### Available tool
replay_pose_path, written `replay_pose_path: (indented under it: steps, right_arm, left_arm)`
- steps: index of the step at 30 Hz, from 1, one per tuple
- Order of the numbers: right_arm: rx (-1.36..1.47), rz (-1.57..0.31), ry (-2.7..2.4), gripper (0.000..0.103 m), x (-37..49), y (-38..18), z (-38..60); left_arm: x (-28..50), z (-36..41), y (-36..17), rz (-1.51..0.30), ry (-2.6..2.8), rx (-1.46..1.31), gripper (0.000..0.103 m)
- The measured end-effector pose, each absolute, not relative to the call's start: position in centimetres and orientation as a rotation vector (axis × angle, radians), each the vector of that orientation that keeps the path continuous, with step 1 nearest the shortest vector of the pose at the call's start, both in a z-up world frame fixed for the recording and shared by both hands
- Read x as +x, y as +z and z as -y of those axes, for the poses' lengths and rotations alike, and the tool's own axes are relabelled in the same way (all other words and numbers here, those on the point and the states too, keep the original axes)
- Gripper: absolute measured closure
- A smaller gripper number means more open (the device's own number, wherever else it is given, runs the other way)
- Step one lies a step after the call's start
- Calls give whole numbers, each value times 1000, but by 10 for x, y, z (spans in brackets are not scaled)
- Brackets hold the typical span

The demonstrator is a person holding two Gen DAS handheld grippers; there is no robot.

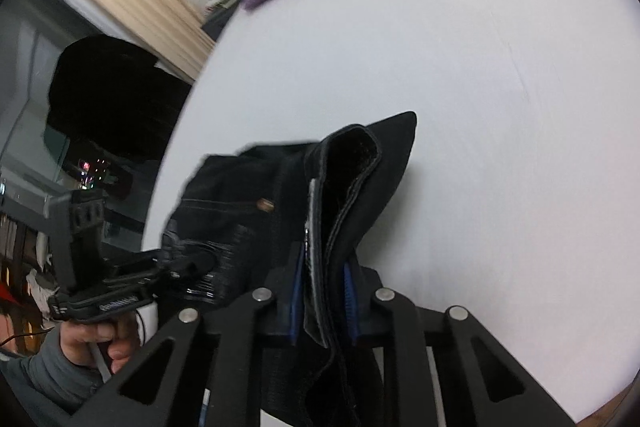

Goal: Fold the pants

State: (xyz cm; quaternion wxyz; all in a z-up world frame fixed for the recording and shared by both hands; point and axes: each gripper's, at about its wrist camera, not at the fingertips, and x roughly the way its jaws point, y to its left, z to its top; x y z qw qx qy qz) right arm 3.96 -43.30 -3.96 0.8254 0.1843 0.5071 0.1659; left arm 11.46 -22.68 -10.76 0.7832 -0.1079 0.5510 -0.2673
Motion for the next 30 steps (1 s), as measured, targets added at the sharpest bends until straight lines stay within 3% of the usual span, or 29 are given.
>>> replay_pose_path:
  steps: [9, 14, 19, 22, 24, 27, 30]
  right_arm:
    - [357, -978, 408, 84, 115, 3, 399]
    - [392, -1014, 408, 84, 178, -23, 386]
    - [434, -1072, 354, 83, 213, -69, 382]
    - [486, -1104, 302, 71, 218, -101, 395]
    - [528, -1090, 289, 56, 214, -110, 404]
    - [553, -1075, 268, 40, 201, -104, 412]
    - [451, -1036, 189, 38, 177, -80, 410]
  left_arm:
    - [169, 171, -63, -1057, -495, -225, 82]
    - [217, 155, -76, -1057, -427, -153, 82]
    - [250, 150, -122, -1103, -387, -123, 78]
    - [256, 136, -141, -1090, -366, -130, 59]
    - [251, 130, -148, -1075, -344, -137, 41]
    - [241, 117, -146, -1054, -324, -184, 39]
    - [205, 91, -112, -912, -247, -114, 38]
